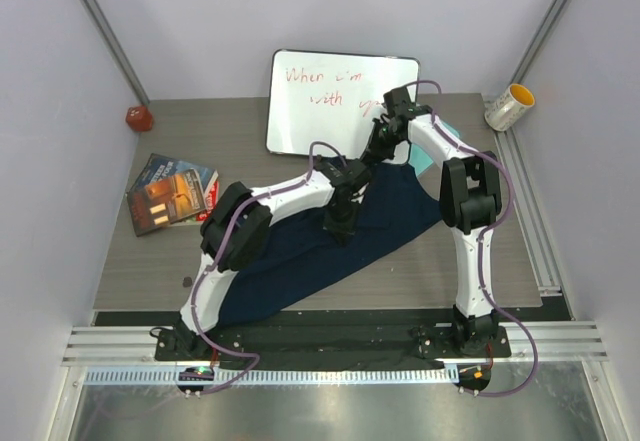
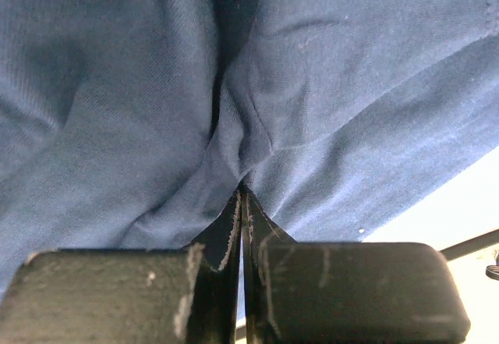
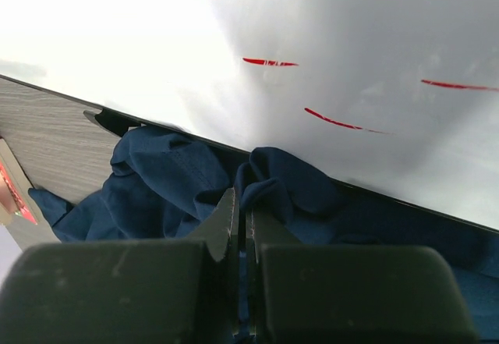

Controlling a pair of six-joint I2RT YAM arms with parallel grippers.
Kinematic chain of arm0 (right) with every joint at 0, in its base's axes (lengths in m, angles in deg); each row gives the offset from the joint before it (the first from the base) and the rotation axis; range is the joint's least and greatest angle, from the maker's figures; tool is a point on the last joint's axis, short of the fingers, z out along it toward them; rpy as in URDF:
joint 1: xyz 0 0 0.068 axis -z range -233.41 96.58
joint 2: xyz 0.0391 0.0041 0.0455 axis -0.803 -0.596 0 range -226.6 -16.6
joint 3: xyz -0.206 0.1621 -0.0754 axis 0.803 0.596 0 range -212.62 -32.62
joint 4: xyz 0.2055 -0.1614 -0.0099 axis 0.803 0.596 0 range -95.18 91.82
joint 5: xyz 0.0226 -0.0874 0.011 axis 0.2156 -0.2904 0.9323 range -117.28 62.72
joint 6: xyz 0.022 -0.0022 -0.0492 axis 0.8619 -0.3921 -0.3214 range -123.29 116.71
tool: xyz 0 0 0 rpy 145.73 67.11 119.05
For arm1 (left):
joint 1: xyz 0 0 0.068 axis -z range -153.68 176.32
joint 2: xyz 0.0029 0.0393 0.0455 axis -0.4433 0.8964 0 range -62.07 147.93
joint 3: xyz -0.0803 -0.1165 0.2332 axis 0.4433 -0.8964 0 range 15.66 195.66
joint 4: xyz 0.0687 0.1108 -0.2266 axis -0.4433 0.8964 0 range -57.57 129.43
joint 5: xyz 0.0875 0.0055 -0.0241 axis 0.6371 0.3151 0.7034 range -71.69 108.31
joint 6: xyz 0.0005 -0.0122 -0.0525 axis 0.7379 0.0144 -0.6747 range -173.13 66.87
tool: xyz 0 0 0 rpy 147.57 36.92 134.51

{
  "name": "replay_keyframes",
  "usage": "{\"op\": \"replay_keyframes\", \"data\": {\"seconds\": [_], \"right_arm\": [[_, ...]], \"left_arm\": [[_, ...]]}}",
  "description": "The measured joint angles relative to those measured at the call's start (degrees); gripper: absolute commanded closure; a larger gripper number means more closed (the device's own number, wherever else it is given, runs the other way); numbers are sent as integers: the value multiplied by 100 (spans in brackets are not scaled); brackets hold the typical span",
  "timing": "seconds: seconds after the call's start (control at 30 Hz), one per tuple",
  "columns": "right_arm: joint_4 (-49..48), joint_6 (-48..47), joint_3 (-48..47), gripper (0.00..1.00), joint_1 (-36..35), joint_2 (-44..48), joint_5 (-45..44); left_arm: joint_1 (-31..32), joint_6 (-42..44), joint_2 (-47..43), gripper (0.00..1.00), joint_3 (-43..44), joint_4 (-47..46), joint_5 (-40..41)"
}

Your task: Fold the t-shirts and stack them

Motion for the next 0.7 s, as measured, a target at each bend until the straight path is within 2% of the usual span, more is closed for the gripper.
{"op": "replay_keyframes", "data": {"seconds": [0.33, 0.7], "right_arm": [[-105, -35, 509, 99, 2, 310, -94], [-275, 11, 1829, 99, 15, 1762, -656]], "left_arm": [[199, 118, -745, 100, -1207, -732, 136], [693, 468, -1309, 100, -2046, -1093, 332]]}}
